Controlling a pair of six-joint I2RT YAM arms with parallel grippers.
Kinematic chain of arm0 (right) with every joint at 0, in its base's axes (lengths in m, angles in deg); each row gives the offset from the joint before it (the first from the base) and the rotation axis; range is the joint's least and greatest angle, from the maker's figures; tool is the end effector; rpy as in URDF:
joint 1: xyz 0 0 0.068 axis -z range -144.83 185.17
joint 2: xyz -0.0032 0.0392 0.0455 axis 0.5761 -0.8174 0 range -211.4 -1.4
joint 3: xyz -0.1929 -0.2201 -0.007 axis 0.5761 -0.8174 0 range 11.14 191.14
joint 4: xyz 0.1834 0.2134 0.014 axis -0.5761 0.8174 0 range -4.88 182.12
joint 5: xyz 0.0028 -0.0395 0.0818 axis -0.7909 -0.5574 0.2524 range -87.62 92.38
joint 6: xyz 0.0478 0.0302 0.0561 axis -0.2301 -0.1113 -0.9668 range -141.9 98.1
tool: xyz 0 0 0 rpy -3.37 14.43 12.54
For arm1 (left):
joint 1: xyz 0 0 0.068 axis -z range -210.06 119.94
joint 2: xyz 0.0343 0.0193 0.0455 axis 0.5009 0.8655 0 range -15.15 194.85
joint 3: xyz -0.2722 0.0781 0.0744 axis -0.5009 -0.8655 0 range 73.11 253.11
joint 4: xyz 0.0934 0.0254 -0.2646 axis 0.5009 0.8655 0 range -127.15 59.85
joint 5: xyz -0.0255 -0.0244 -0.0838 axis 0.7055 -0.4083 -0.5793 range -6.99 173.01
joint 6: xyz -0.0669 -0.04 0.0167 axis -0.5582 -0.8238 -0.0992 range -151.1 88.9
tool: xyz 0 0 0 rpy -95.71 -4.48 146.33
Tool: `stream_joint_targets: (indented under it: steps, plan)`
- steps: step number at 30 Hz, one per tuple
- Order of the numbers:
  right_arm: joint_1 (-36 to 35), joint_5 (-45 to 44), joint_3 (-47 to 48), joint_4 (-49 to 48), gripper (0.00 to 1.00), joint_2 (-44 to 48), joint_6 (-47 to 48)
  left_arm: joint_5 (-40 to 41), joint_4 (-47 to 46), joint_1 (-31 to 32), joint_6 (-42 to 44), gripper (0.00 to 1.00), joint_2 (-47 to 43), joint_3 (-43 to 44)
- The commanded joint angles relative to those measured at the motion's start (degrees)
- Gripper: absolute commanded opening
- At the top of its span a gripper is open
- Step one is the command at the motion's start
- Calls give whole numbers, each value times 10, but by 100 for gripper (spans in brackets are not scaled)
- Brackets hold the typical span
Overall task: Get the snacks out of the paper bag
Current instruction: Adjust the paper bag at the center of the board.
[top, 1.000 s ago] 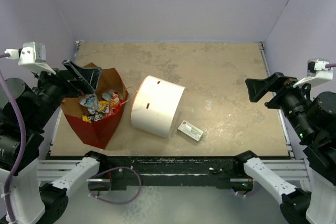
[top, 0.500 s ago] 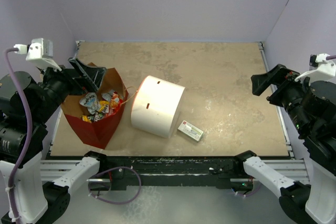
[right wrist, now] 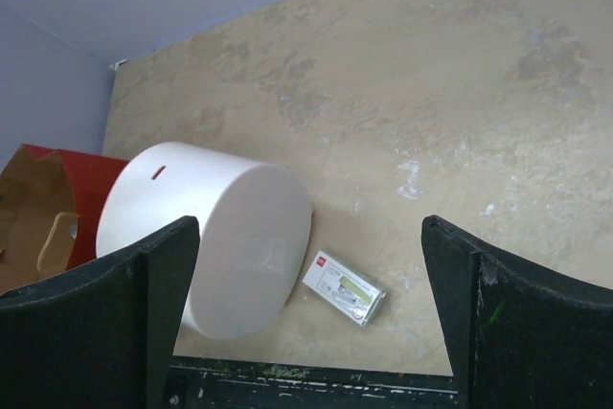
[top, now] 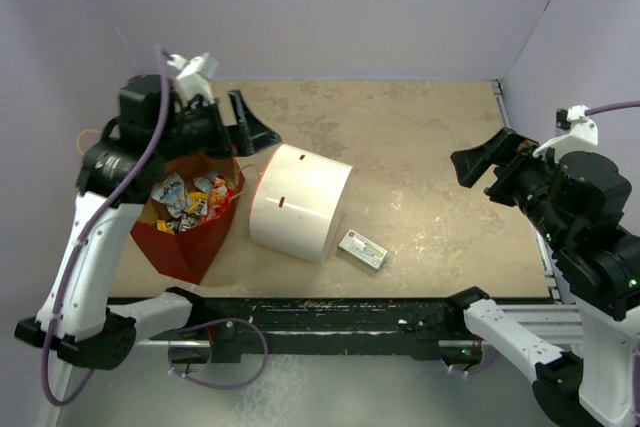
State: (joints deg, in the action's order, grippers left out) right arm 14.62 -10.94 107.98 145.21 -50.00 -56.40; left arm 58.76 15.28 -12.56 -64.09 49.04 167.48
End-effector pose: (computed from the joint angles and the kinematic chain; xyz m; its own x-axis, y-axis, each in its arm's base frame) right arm 0.1013 0.0211 0.5367 -0.2324 0.5014 -0.8334 0.0012 0.8570 0.5153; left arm 0.2040 -0.0939 0.5039 -0.6494 -0.3158 -0.6917 0.3375 0.6954 -0.6344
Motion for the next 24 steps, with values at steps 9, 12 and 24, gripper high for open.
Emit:
stream_joint_targets:
  steps: [9,12,24]
  plan:
    - [2,74,-98,-108,100,-6,-29,168,5,297,-63,99,87,7]
    - [2,96,-152,-131,100,-6,-46,194,11,345,-96,99,44,-50]
    - [-1,375,-430,-278,100,-22,-42,233,156,373,-160,99,-99,-130]
